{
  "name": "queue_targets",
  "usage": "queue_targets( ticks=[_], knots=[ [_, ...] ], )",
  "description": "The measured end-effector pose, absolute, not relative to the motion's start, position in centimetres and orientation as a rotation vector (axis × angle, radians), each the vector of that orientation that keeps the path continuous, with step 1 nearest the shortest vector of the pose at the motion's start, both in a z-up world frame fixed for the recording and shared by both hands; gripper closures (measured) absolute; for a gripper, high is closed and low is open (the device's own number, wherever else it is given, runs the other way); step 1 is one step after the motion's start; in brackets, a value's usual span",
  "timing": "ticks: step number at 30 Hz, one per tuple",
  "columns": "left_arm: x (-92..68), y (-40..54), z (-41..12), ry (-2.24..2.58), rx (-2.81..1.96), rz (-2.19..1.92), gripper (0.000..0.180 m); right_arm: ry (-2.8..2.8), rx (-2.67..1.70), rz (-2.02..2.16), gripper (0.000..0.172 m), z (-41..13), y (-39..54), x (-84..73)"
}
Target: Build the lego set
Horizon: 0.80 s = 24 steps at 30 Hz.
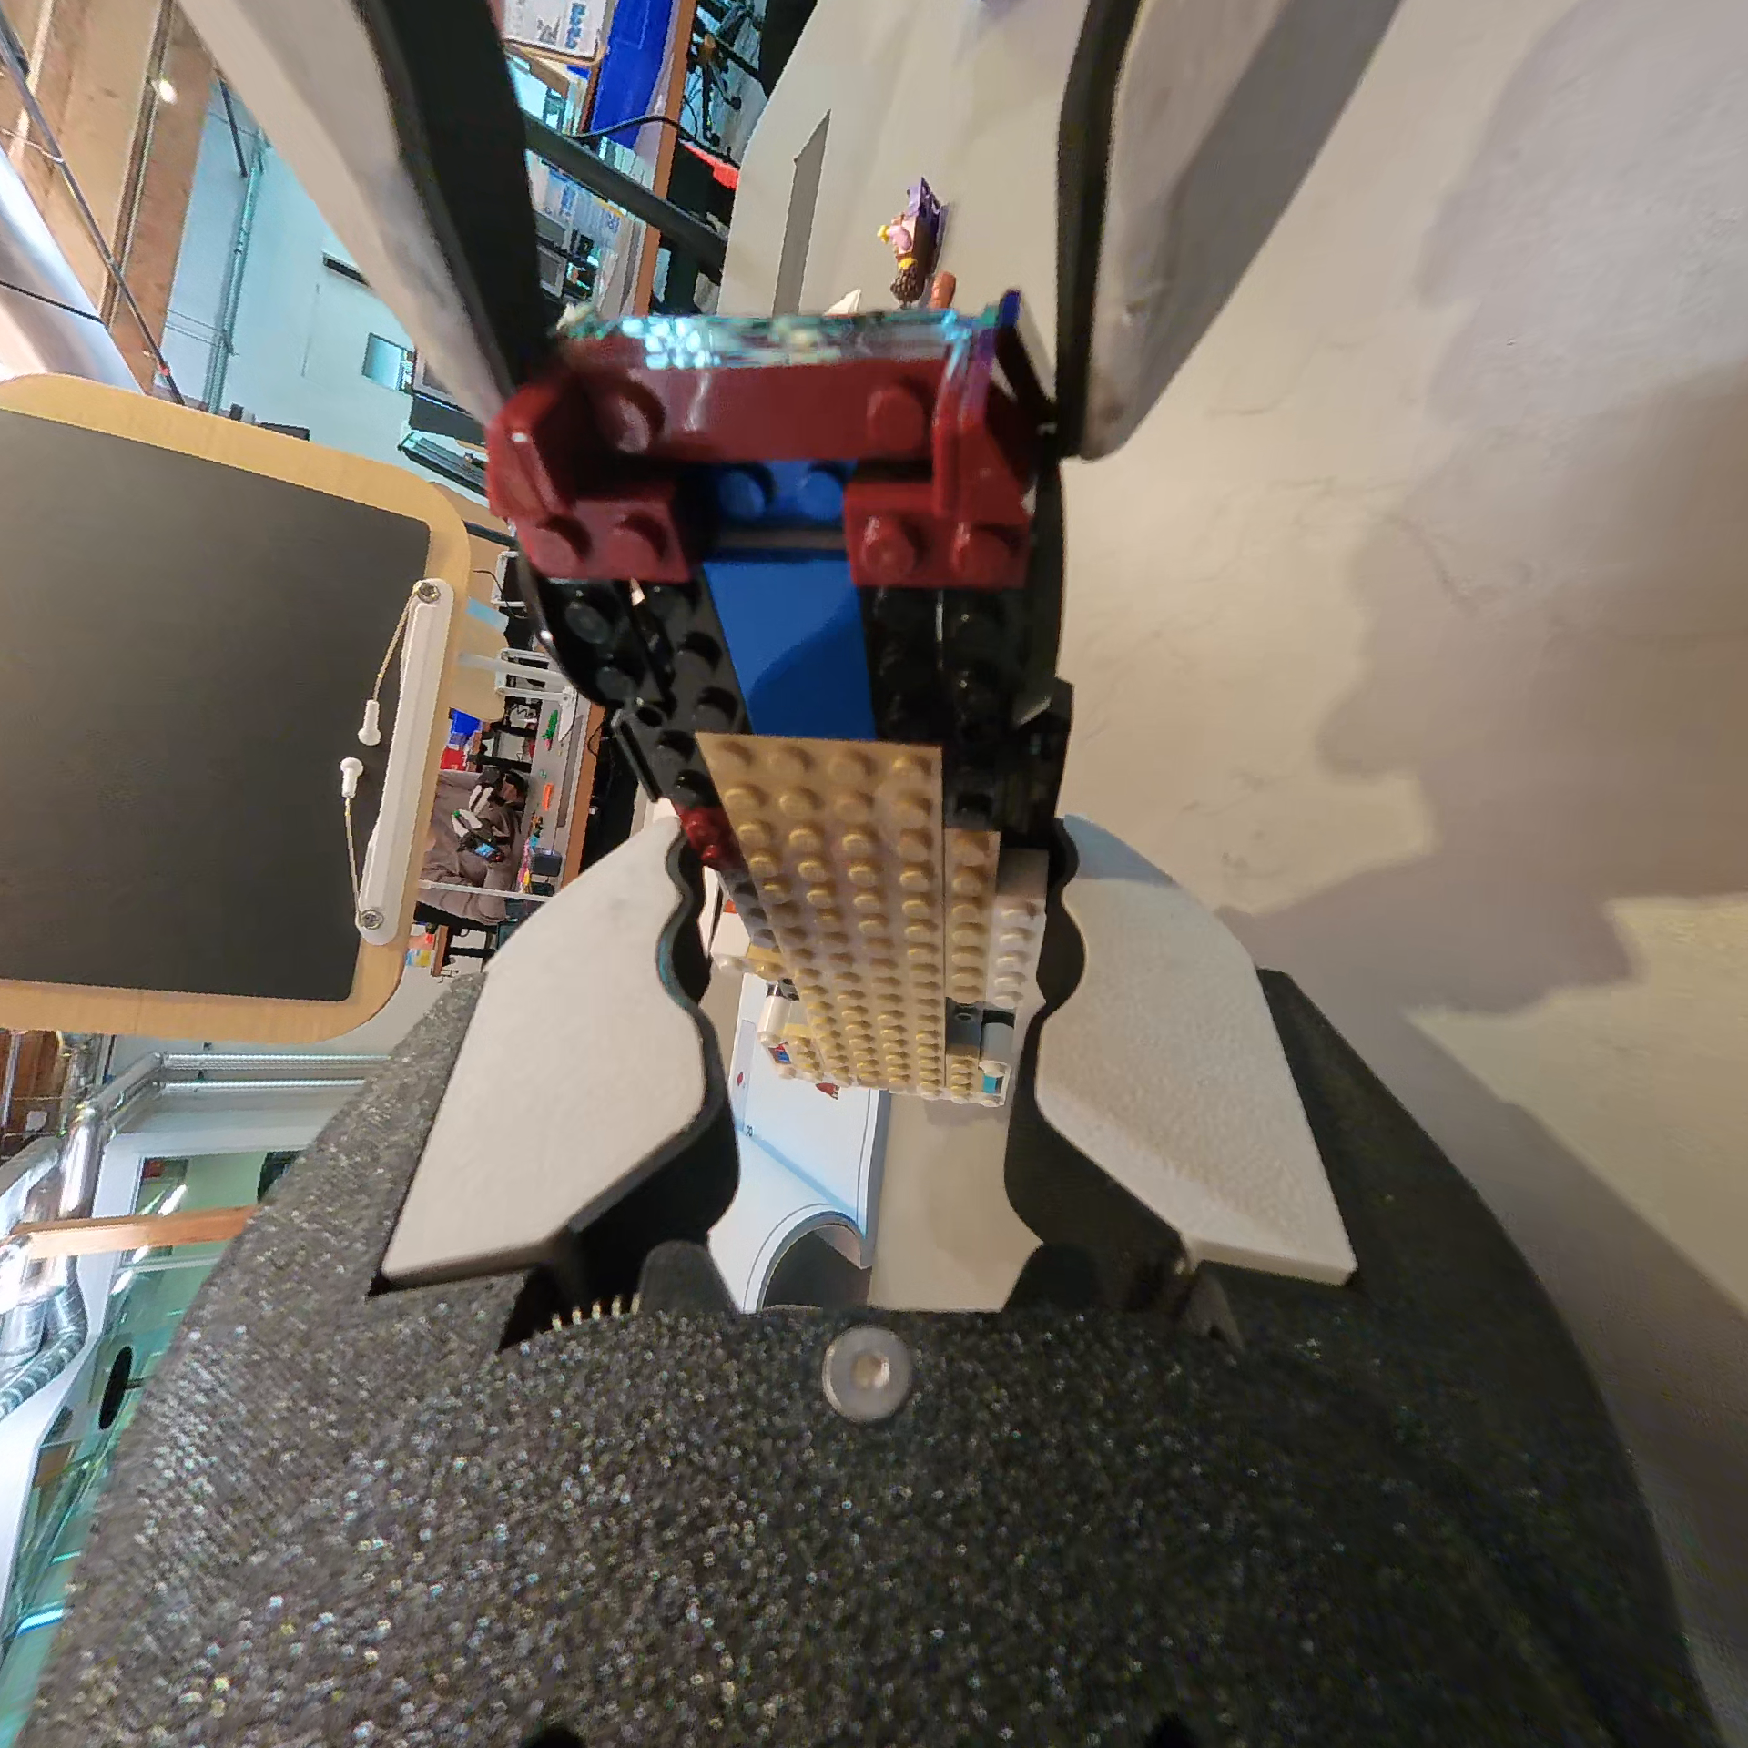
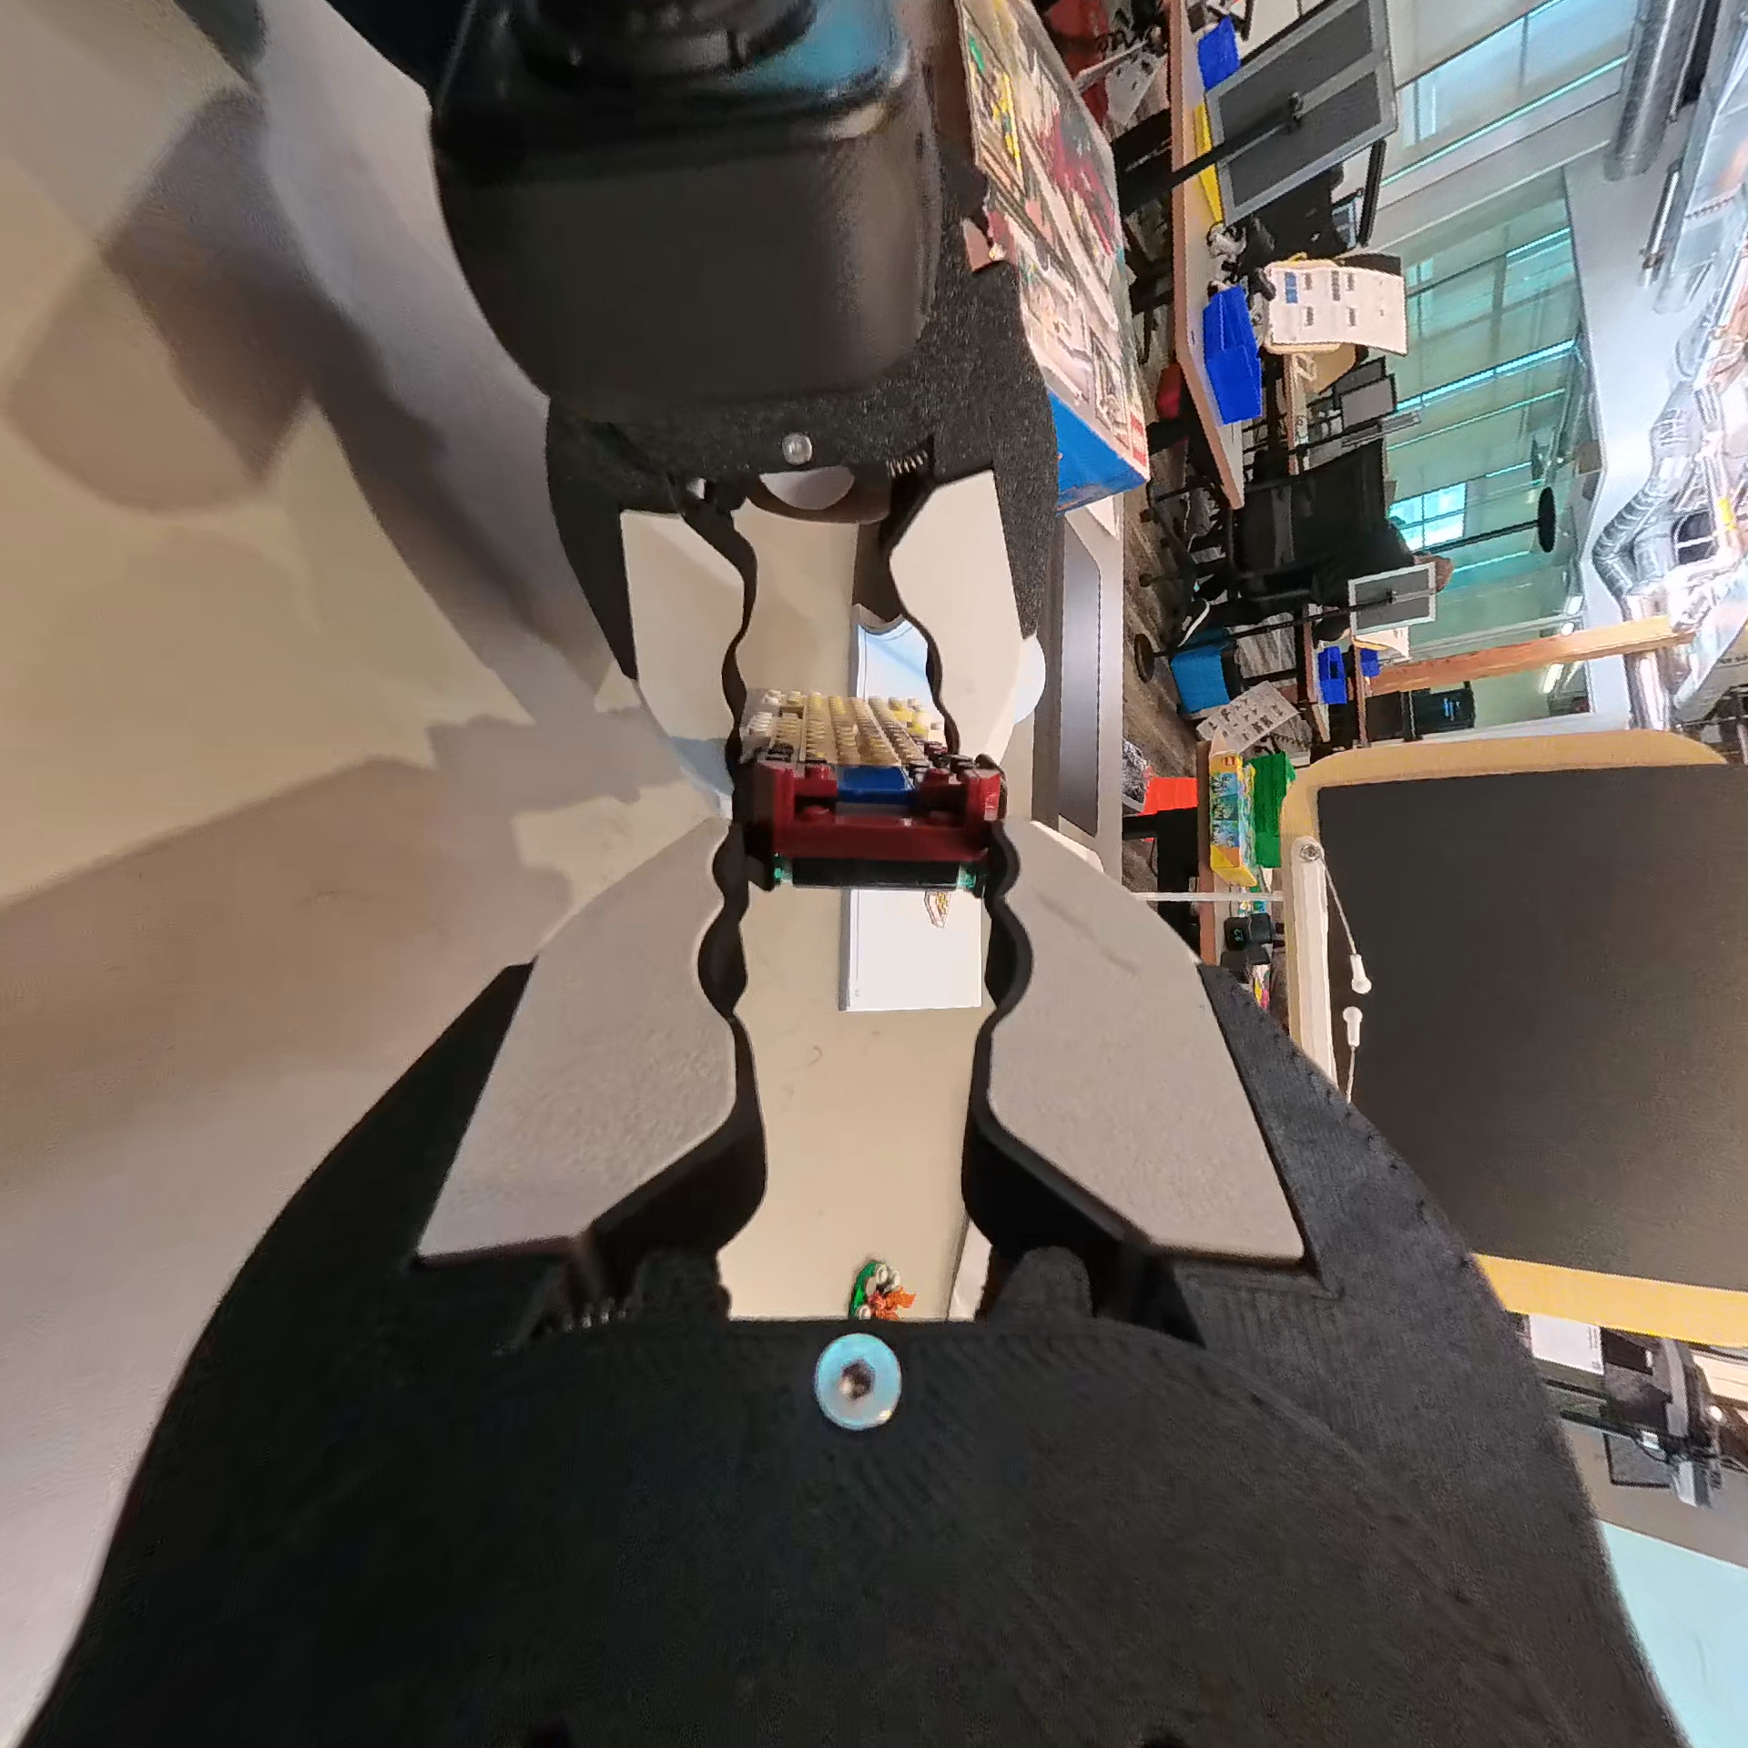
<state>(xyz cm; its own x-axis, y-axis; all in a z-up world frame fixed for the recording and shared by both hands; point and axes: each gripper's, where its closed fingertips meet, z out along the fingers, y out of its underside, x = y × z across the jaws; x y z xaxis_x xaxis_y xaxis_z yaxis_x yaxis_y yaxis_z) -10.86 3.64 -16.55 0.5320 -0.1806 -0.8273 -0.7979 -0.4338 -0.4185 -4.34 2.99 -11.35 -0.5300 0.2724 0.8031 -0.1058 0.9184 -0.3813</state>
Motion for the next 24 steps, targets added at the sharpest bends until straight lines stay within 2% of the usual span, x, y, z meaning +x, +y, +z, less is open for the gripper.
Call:
queue_targets(
  ticks=[13,15,20,24],
  knots=[
    [-10.0,4.5,-16.9,0.835,-1.95,0.903,0.111,-2.069,-0.212,0.519,0.123,-11.6,3.8,-3.8],
    [-9.9,4.9,-17.1,0.868,-1.972,0.91,0.112,-2.048,-0.288,0.556,0.118,-11.6,4.4,-3.2],
    [-9.3,7.1,-18.5,1.14,-2.055,0.945,0.111,-1.955,-0.506,0.639,0.114,-12.2,6.6,0.4],
    [-7.4,10.3,-19.5,1.443,-2.114,0.8,0.112,-1.907,-0.668,0.673,0.115,-13.8,8.1,4.1]
  ],
)
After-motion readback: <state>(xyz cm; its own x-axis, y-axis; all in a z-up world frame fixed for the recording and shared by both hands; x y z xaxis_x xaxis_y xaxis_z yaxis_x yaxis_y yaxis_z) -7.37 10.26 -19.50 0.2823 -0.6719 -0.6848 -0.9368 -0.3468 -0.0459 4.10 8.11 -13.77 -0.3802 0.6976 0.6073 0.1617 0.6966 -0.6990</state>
